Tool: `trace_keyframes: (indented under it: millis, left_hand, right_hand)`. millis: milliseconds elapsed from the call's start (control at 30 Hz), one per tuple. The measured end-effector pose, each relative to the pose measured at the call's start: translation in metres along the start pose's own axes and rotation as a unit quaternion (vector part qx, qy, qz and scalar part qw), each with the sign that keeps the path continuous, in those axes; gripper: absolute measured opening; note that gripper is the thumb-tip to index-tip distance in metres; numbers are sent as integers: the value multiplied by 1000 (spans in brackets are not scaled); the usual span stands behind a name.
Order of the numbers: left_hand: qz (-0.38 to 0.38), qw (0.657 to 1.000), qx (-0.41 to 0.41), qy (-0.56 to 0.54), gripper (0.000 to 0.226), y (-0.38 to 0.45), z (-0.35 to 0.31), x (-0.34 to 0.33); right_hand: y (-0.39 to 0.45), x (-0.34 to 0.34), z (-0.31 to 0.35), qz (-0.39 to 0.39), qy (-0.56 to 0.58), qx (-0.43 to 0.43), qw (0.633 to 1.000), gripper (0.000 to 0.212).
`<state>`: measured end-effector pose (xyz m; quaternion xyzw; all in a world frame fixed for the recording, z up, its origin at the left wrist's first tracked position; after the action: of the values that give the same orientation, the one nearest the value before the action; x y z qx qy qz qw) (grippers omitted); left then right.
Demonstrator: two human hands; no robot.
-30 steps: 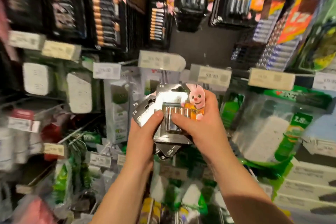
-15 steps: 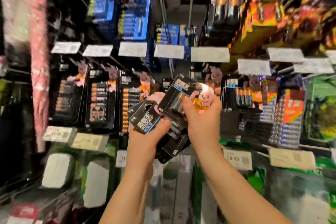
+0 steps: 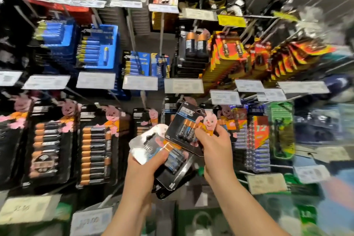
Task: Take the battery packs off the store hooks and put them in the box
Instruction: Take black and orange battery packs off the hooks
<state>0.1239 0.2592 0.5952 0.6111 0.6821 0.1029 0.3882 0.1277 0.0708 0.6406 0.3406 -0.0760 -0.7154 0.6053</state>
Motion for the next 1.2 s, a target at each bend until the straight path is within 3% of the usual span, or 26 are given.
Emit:
trace_keyframes:
  millis: [133,233,367,433,733,867,1200]
  left_hand:
    - [-8,999,37,-28,72,5,21,-15]
    - [-26,997,53,-45,82,3,33,-19]
    - [-29,996,57,-62,70,-2,40,-22]
    - [-28,995,65,-65,78,-4,43,-26]
    - [-40,996,64,-55,79,-10,49,-37]
    - [-49,995,68,-55,78,-15,50,-44]
    - [-64,995,63,-36,80,-18,47,-36]
  right_hand:
    - [14,49,20,-10,-76,-18,997,10]
    - [29,76,28,-14,-113,-46,992,10]
    - [46,82,32,10,-162,-33,986,16]
    - [54,77,33,21,-178,-30,983,13]
    - [80,66,25,31,-132,-66,989,3]
    - [76,66,19,42,-90,-95,990,9]
    - [85,70,29,12,-243,7,970,23]
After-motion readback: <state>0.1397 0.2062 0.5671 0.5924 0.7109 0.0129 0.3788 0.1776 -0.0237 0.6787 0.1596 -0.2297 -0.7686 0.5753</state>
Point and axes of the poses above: each hand's wrist, its own y-axis towards the middle knuckle, its own x-axis out of the back of the hand, z = x × y, the point moved 9 cm from there along y, towards the middle knuckle, and after that the axes turned 5 degrees about -x, right-handed, at the moved point
